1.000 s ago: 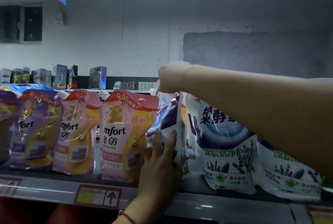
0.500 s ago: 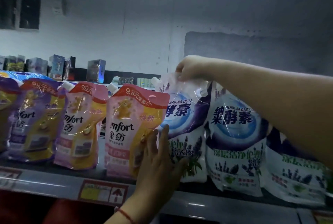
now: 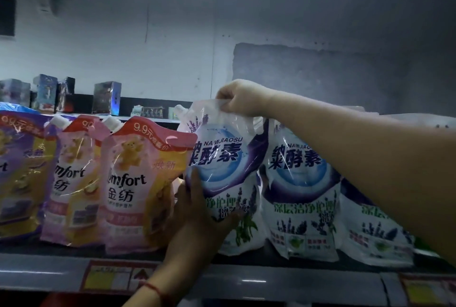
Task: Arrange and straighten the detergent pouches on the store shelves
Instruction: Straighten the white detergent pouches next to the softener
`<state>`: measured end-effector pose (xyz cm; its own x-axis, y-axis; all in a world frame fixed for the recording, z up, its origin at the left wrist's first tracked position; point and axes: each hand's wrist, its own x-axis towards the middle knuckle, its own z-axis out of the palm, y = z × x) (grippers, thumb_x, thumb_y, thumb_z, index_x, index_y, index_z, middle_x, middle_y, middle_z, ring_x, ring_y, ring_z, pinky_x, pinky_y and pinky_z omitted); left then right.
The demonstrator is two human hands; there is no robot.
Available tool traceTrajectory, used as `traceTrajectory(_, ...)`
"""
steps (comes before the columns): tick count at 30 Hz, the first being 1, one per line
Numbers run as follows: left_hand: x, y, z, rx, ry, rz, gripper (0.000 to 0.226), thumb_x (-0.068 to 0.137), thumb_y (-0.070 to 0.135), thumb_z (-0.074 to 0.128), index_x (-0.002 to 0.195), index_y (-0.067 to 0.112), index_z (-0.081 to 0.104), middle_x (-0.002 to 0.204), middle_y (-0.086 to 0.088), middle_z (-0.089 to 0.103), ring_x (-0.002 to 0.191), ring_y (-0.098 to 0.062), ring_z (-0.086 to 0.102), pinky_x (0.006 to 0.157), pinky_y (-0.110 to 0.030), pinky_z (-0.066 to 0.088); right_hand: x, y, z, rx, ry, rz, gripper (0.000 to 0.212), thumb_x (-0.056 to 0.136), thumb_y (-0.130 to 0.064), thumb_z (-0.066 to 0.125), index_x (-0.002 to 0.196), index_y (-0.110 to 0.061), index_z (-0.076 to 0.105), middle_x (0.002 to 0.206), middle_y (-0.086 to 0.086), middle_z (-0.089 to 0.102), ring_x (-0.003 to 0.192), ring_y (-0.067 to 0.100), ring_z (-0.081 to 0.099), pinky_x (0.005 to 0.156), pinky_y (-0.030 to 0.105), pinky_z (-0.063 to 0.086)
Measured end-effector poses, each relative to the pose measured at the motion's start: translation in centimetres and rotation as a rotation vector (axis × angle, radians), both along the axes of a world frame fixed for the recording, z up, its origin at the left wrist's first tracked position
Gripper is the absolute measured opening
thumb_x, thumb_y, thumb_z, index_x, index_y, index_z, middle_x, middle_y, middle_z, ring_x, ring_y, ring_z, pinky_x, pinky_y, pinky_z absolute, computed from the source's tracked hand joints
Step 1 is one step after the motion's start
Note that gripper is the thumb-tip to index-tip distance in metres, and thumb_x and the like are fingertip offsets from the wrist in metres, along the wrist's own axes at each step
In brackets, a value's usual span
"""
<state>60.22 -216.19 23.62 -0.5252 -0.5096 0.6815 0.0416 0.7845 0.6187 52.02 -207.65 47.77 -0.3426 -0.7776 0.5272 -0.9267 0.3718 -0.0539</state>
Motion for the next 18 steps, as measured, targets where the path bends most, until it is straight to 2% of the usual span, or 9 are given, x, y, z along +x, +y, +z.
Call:
traceTrajectory(2, -0.1, 0.5, 0.0, 0.018, 0.02, 0.017, 0.12, 0.069, 0.066, 0.075, 0.144, 0.054, -0.018, 0.159, 0.001, 0.016, 0.143, -0.024, 0.028, 0.111, -0.048, 0.038, 0.2, -0.4, -0.5, 0.004, 0.113, -0.054, 0.023, 0.099, -0.015, 0.049, 0.118, -0.015, 0.062, 0.112, 0.002, 0.064, 0.092, 0.018, 0.057, 0.076, 0.023, 0.043)
traceTrajectory(6, 0.2, 1.9, 0.0, -0.01, -0.025, 0.057, 0.114, 0.079, 0.059, 0.071, 0.138, 0.061, -0.026, 0.158, -0.012, 0.018, 0.143, -0.031, 0.028, 0.109, -0.052, 0.038, 0.7, -0.9, -1.4, 0.0, 0.268, -0.122, 0.026, 0.102, -0.02, 0.043, 0.119, -0.016, 0.061, 0.111, 0.003, 0.065, 0.097, 0.022, 0.06, 0.083, 0.032, 0.049)
traceTrajectory(10, 0.5, 2.7, -0.8, -0.163, -0.02, 0.116, 0.11, 0.087, 0.057, 0.063, 0.142, 0.052, -0.032, 0.154, -0.011, 0.018, 0.14, -0.03, 0.025, 0.109, -0.041, 0.031, 0.9, -0.4, -1.5, -0.072, 0.207, -0.098, 0.024, 0.101, -0.019, 0.046, 0.119, -0.018, 0.062, 0.101, -0.001, 0.057, 0.09, 0.019, 0.053, 0.076, 0.027, 0.038)
traceTrajectory(13, 0.5, 3.0, -1.1, -0.199, -0.01, 0.142, 0.11, 0.086, 0.062, 0.06, 0.142, 0.05, -0.034, 0.154, -0.01, 0.016, 0.14, -0.03, 0.023, 0.108, -0.04, 0.029, 0.7, -0.1, -1.7, -0.096, 0.188, -0.075, 0.025, 0.101, -0.022, 0.047, 0.122, -0.019, 0.062, 0.11, 0.002, 0.06, 0.09, 0.017, 0.049, 0.077, 0.025, 0.036)
traceTrajectory(15, 0.6, 2.9, -1.2, -0.168, -0.01, 0.126, 0.115, 0.081, 0.065, 0.064, 0.141, 0.052, -0.033, 0.156, -0.01, 0.01, 0.143, -0.029, 0.018, 0.109, -0.042, 0.031, 0.6, 0.0, -1.9, -0.086, 0.22, -0.077, 0.028, 0.102, -0.025, 0.045, 0.125, -0.019, 0.06, 0.116, 0.004, 0.063, 0.091, 0.018, 0.05, 0.078, 0.025, 0.036)
traceTrajectory(18, 0.7, 2.9, -1.5, -0.056, -0.01, 0.048, 0.128, 0.074, 0.056, 0.079, 0.136, 0.062, -0.033, 0.162, 0.006, -0.012, 0.151, -0.025, 0.013, 0.109, -0.046, 0.041, 0.4, 0.3, -2.4, -0.055, 0.345, -0.118, 0.033, 0.1, -0.03, 0.045, 0.131, -0.021, 0.053, 0.124, 0.005, 0.063, 0.104, 0.022, 0.057, 0.084, 0.029, 0.041)
